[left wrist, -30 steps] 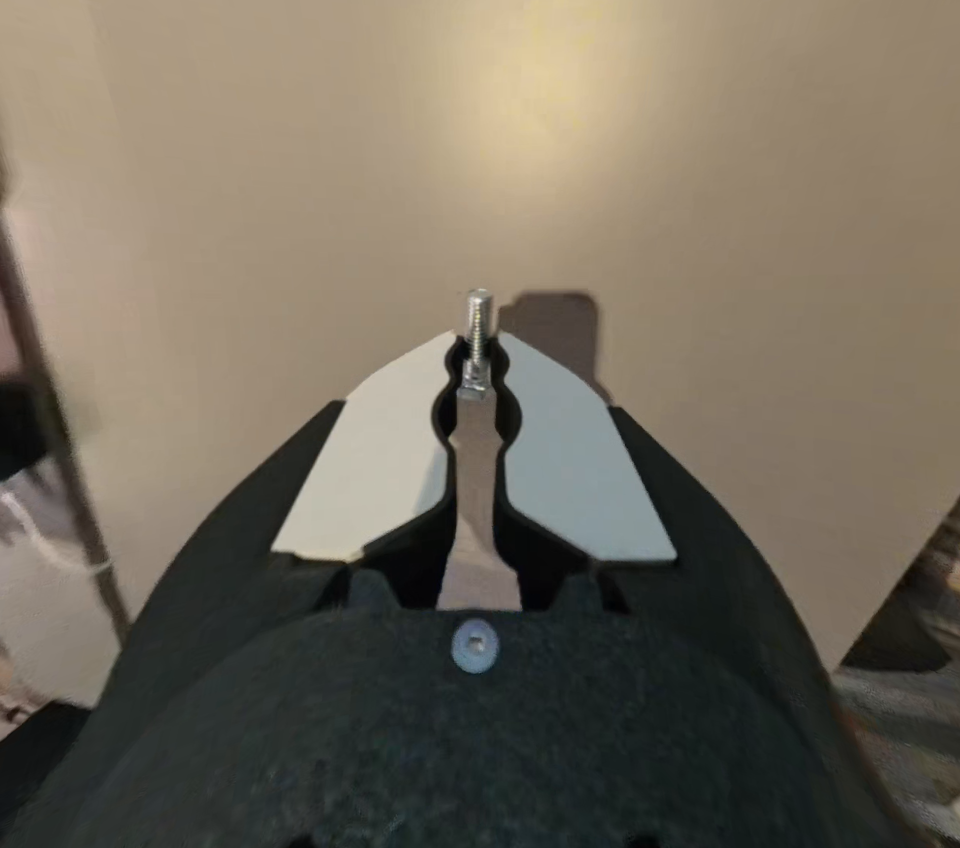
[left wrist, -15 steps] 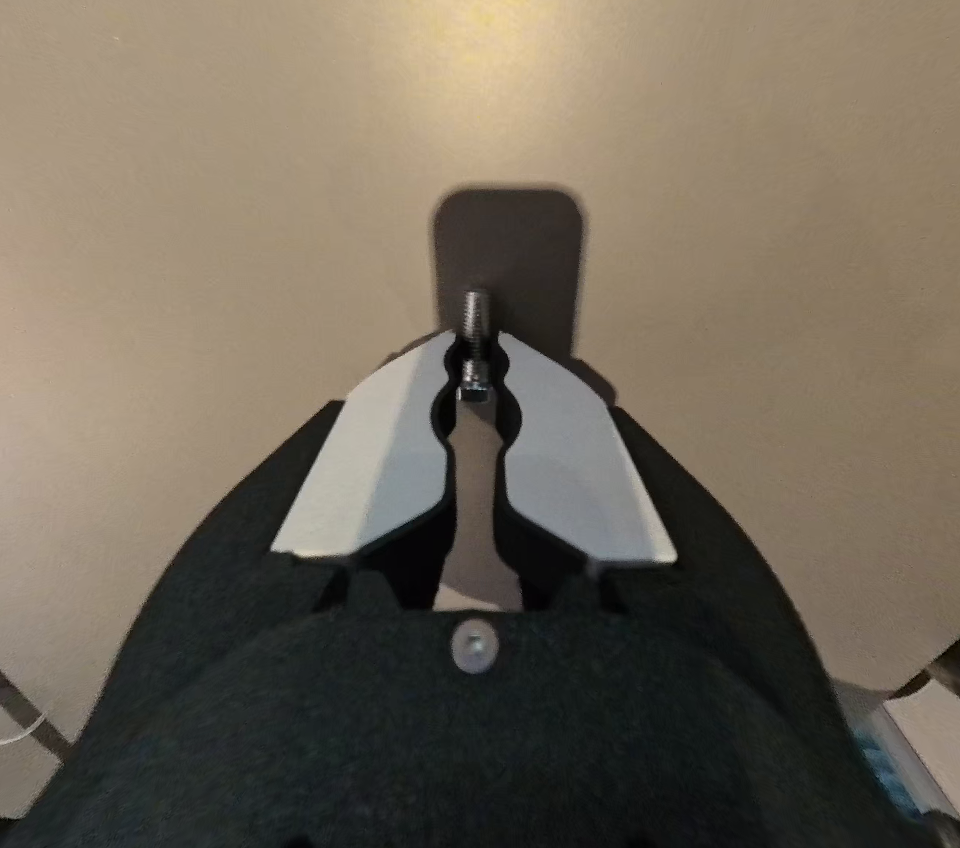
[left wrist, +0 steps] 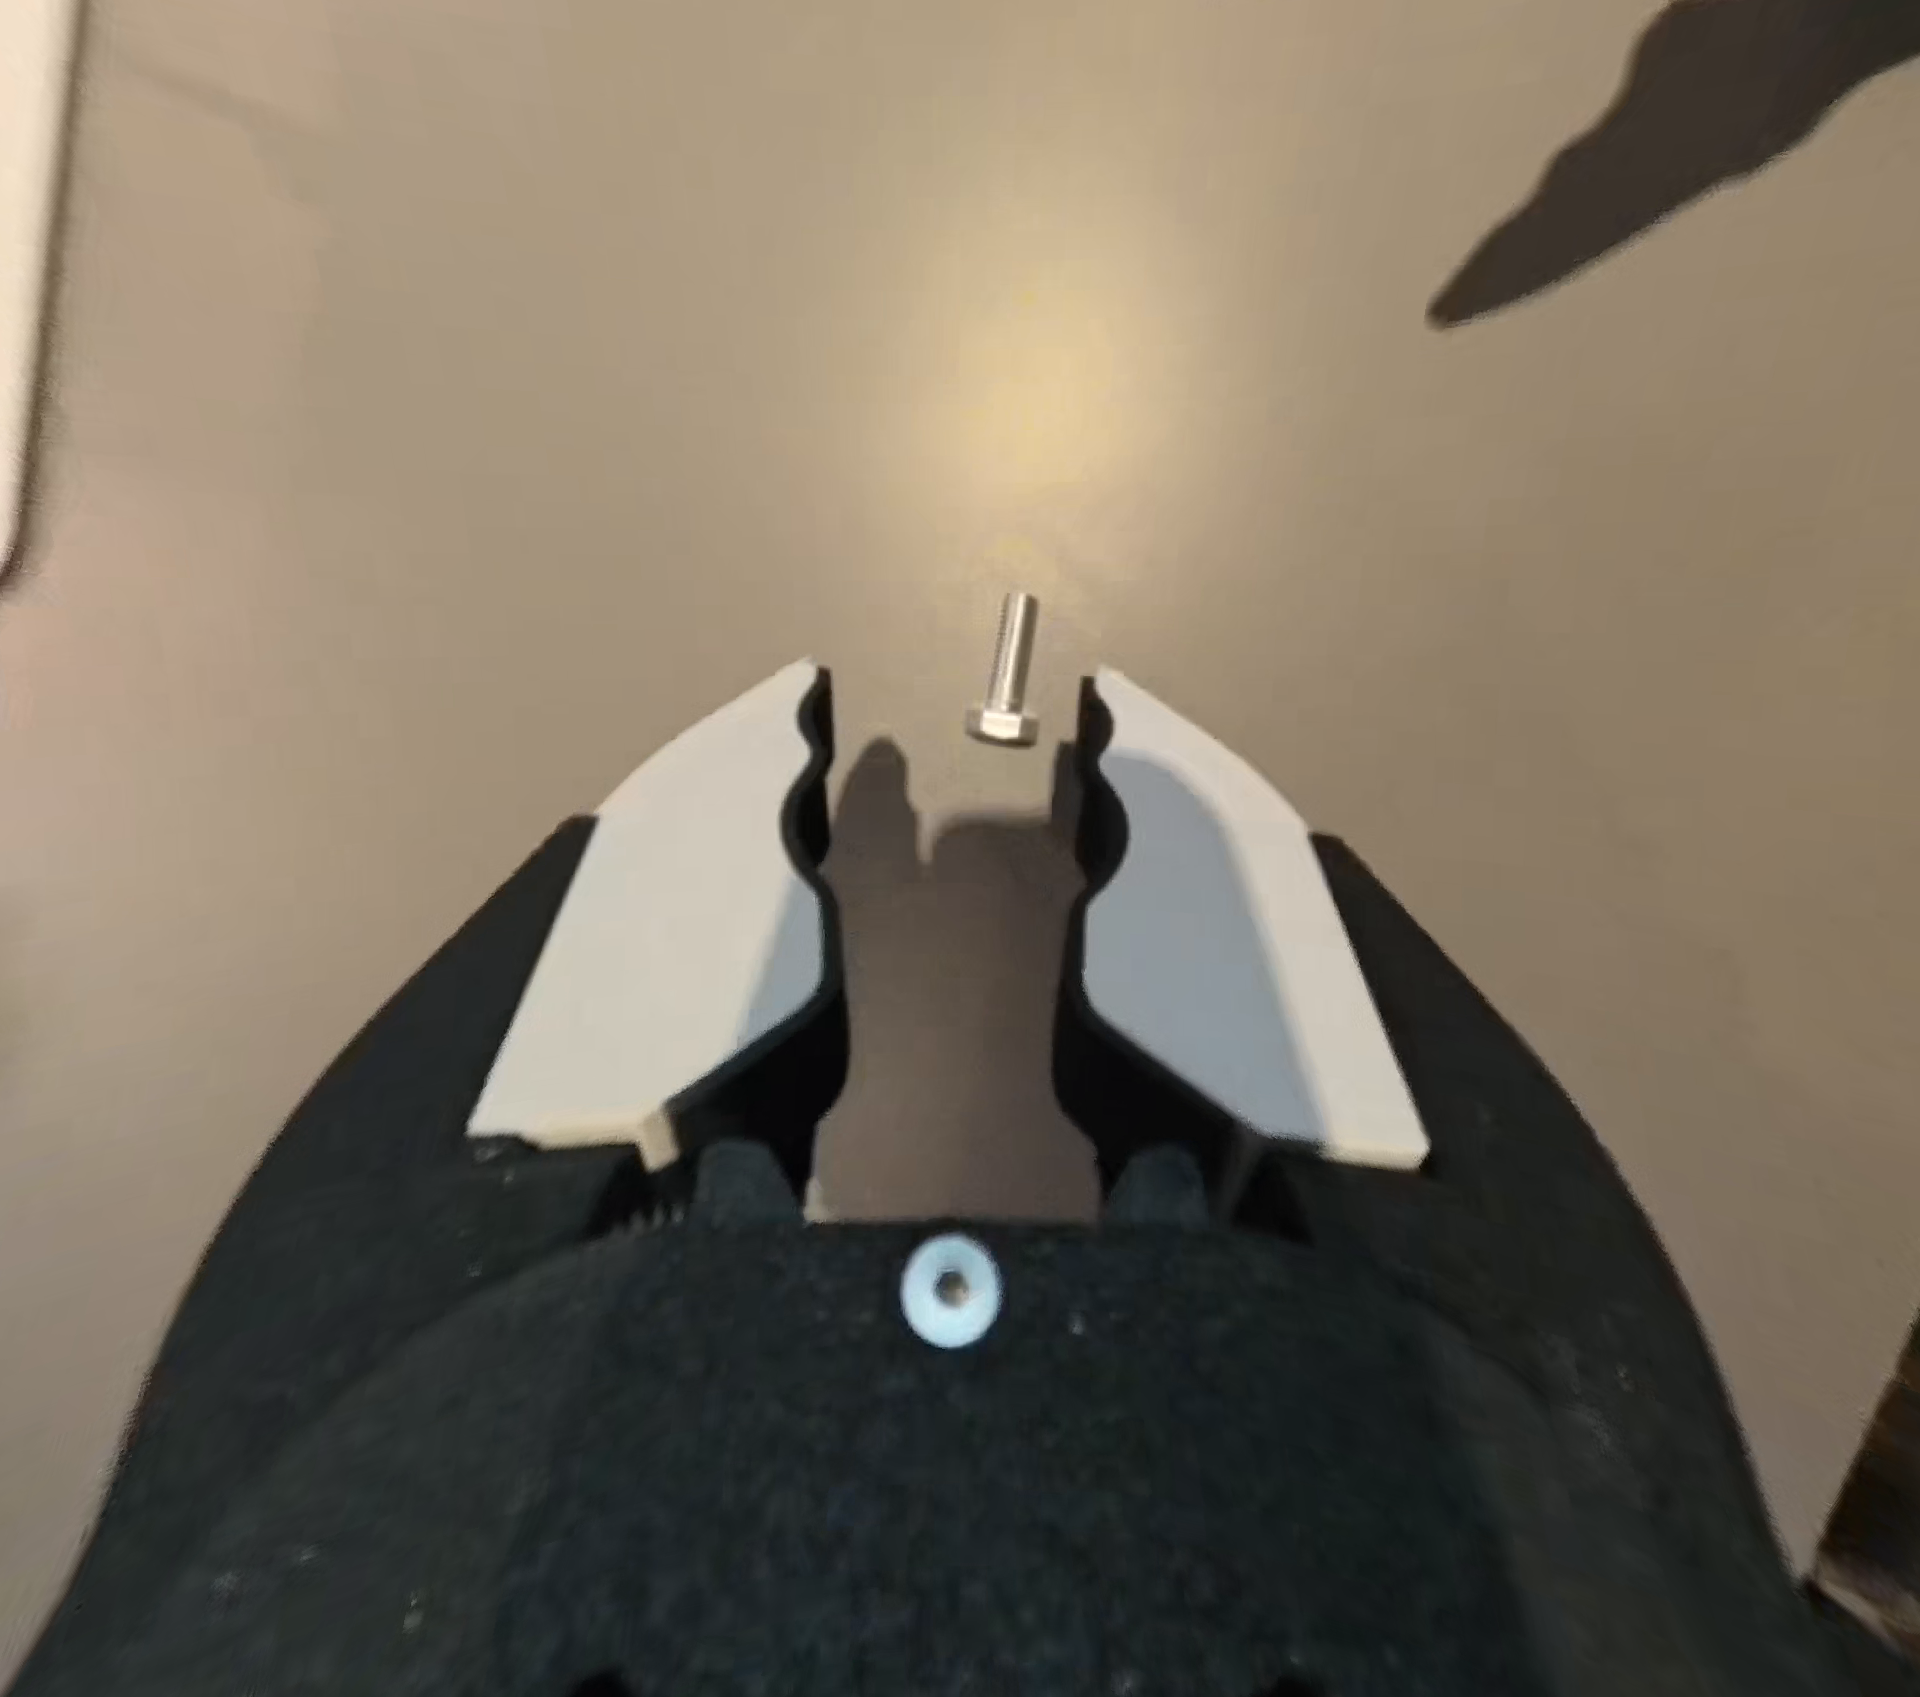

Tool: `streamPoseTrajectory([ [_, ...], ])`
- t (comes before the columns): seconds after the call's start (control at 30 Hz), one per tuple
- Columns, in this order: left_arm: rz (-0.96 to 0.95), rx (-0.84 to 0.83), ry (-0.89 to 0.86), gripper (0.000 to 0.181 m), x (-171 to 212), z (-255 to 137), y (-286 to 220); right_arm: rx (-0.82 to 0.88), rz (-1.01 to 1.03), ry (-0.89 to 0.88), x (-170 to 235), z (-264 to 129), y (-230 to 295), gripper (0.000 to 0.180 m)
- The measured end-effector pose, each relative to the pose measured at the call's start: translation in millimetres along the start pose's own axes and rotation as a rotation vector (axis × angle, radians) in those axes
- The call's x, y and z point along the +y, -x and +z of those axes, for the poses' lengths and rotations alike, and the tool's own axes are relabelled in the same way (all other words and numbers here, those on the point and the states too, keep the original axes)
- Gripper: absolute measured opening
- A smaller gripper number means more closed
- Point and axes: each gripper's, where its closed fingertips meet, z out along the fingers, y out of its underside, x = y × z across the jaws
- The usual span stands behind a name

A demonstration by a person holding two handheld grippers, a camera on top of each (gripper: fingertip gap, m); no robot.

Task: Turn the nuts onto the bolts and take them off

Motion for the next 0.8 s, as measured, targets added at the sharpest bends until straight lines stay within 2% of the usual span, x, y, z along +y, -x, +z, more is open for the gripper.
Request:
streamPoseTrajectory([
  [0.13, -0.018, -0.079, -0.210, 0.053, 2.6, -86.6, -0.2, 0.006, -0.005, -0.014, -3.0, -1.2, 0.5, 0.087],
  [0.23, -0.061, -0.169, -0.345, 0.052, 34.4, -161.3, 2.7, 0.011, -0.016, -0.001, -0.8, 0.1, 0.0, 0.087],
  [0.33, -0.153, -0.308, -0.397, 0.051, 96.5, -223.2, 13.6, 0.016, -0.017, 0.012, 2.6, 1.8, -1.3, 0.087],
  [0.43, -0.286, -0.457, -0.361, 0.051, 180.8, -260.5, 25.0, 0.038, -0.017, 0.009, 3.0, 2.1, -4.8, 0.086],
  [0.53, -0.455, -0.529, -0.348, 0.050, 259.9, -270.7, 30.5, 0.067, -0.002, 0.006, 4.2, 3.4, -10.0, 0.086],
  [0.6, -0.576, -0.515, -0.378, 0.049, 297.3, -260.8, 30.6, 0.077, 0.013, 0.009, 6.0, 6.0, -12.6, 0.086],
  [0.7, -0.713, -0.508, -0.330, 0.051, 344.8, -231.2, 30.2, 0.093, 0.015, 0.028, 9.4, 11.0, -15.4, 0.086],
  [0.8, -0.825, -0.494, -0.298, 0.052, 371.0, -209.4, 31.5, 0.096, 0.009, 0.046, 12.1, 16.0, -15.1, 0.086],
])
